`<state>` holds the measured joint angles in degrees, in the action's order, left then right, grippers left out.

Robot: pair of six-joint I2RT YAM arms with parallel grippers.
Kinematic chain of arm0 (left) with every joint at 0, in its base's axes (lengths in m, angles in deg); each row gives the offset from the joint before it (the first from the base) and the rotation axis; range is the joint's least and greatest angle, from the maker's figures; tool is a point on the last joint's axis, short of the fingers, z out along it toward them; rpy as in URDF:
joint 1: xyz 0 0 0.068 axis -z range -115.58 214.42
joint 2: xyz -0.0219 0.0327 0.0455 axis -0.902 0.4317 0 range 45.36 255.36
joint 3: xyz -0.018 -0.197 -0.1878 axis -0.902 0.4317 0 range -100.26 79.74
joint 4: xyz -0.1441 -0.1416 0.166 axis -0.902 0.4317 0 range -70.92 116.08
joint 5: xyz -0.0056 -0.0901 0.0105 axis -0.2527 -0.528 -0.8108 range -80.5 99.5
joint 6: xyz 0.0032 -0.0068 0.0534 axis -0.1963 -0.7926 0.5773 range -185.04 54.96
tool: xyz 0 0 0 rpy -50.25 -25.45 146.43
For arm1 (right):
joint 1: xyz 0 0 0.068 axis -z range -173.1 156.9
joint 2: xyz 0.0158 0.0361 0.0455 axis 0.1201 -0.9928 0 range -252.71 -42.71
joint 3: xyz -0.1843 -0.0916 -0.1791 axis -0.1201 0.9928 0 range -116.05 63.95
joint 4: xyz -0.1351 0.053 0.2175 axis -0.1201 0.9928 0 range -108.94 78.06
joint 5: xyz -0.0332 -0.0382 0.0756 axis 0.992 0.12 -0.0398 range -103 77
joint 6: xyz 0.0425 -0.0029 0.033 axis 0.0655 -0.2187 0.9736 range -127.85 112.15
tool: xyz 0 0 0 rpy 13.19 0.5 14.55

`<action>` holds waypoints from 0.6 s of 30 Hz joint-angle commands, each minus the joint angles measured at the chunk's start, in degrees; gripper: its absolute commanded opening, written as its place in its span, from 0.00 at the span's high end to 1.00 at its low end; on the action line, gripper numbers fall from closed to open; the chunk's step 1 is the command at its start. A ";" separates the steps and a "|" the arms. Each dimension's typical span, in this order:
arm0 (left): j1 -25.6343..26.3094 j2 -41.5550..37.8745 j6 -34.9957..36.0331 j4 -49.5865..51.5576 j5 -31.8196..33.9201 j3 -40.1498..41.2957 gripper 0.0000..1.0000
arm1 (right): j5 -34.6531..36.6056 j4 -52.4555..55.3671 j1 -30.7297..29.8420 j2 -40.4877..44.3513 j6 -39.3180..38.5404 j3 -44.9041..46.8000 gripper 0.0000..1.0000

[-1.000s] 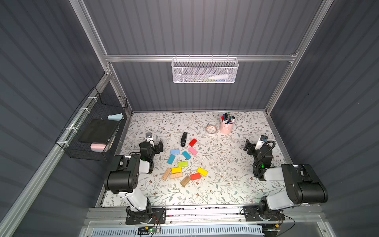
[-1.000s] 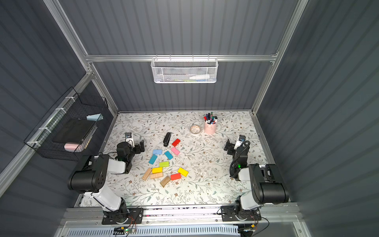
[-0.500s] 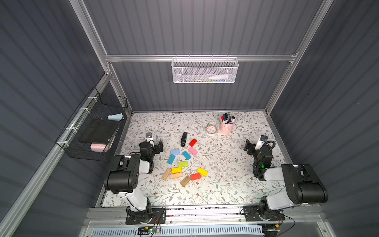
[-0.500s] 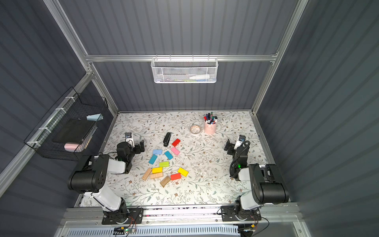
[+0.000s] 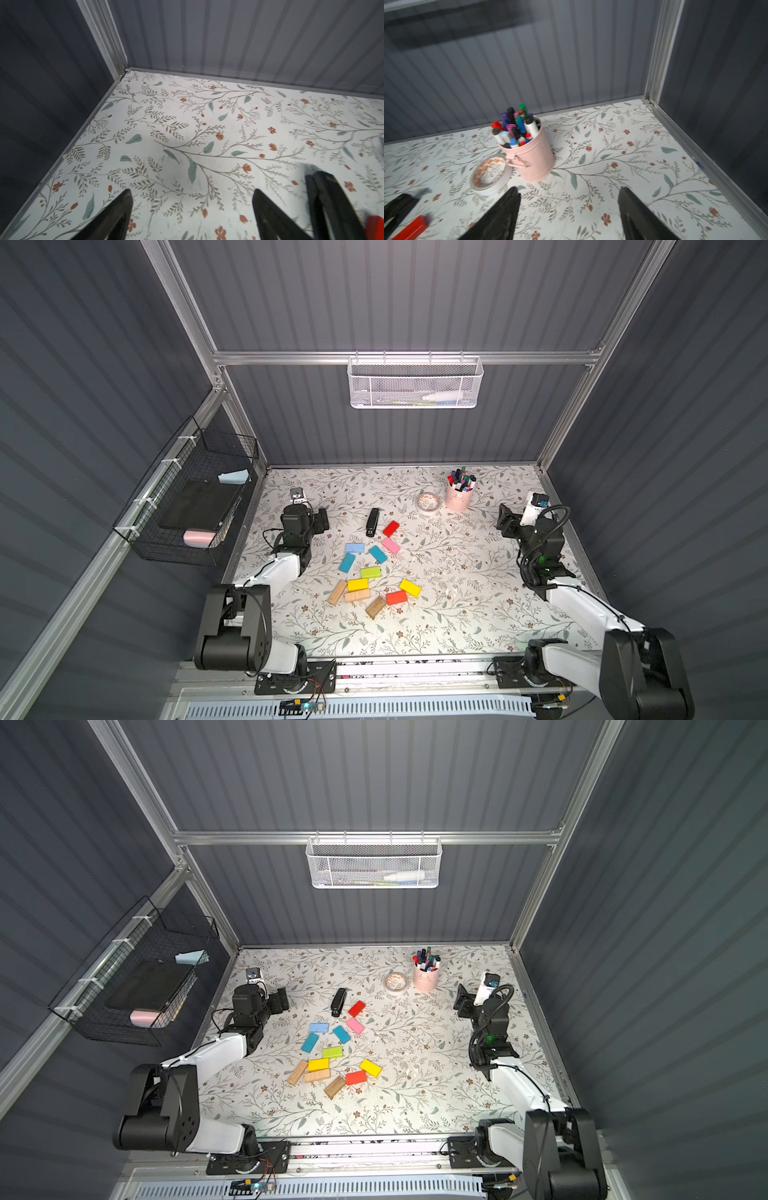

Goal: Assemble the letter c with building blocks
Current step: Pick up the building block from the center of the board.

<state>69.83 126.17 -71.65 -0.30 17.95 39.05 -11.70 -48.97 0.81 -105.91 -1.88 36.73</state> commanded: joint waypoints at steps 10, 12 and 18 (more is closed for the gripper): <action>6.22 -2.22 -7.35 26.47 -9.89 -3.68 0.17 | -12.52 31.51 -9.22 5.81 2.70 -6.45 0.25; 6.67 -2.91 -7.75 26.89 -10.80 -3.35 0.17 | -12.17 34.94 -11.34 4.93 3.34 -7.75 0.25; 7.50 -2.48 -10.70 30.68 -13.77 -4.61 0.12 | -10.35 40.76 -15.06 1.80 7.55 -11.33 0.14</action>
<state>76.85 124.62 -79.59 26.04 6.78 36.38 -22.19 -13.45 -13.48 -103.27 2.98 27.20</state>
